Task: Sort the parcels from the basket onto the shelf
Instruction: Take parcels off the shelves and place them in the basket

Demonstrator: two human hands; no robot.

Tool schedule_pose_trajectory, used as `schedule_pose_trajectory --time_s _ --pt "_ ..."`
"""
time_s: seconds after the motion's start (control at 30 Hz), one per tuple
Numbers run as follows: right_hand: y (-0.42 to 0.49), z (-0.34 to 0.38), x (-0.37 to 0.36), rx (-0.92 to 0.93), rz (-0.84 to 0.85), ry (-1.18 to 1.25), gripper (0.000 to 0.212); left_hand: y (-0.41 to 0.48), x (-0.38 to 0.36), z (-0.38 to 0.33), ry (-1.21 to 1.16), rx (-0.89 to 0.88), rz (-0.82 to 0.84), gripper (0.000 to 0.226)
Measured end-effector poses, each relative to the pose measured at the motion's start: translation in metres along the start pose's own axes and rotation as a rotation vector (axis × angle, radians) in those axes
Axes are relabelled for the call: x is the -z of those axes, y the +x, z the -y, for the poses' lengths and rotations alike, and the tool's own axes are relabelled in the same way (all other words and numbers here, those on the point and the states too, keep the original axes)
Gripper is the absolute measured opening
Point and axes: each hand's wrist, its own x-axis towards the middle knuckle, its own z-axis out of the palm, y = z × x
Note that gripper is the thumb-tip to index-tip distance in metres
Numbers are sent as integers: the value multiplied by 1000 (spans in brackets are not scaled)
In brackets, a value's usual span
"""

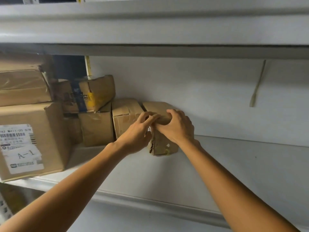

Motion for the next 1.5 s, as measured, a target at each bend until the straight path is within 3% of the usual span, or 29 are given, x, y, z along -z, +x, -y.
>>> schedule_pose_trajectory --time_s 0.27,0.53,0.77,1.0,1.1,1.2,1.33,1.37,1.47,1.5 --pt "-21 11 13 -146 -54 -54 87 -3 2 8 -155 -78 114 72" --pt "-68 -3 42 -181 -134 16 74 -23 -19 -1 -312 -127 70 69" --pt "-117 -22 60 -169 -307 143 57 -20 -31 -23 -418 -32 -33 60" --pt "-132 -57 79 -178 -347 295 47 -6 -34 -35 -543 168 -7 84" --pt "-138 -65 76 -244 -265 440 62 -10 -38 -48 -752 243 21 94" --pt "-142 -72 68 -267 -243 496 88 -16 -43 -62 -665 251 -57 104" --pt "-153 -89 64 -288 -200 519 91 -31 -52 -70 -665 323 -94 118" --pt "-156 -93 63 -297 -191 517 88 -33 -52 -73 -680 359 -96 110" --pt "-164 -99 65 -314 -178 540 81 -39 -50 -80 -715 345 -155 53" --pt "-167 -100 67 -315 -176 554 80 -42 -49 -82 -761 336 -163 48"
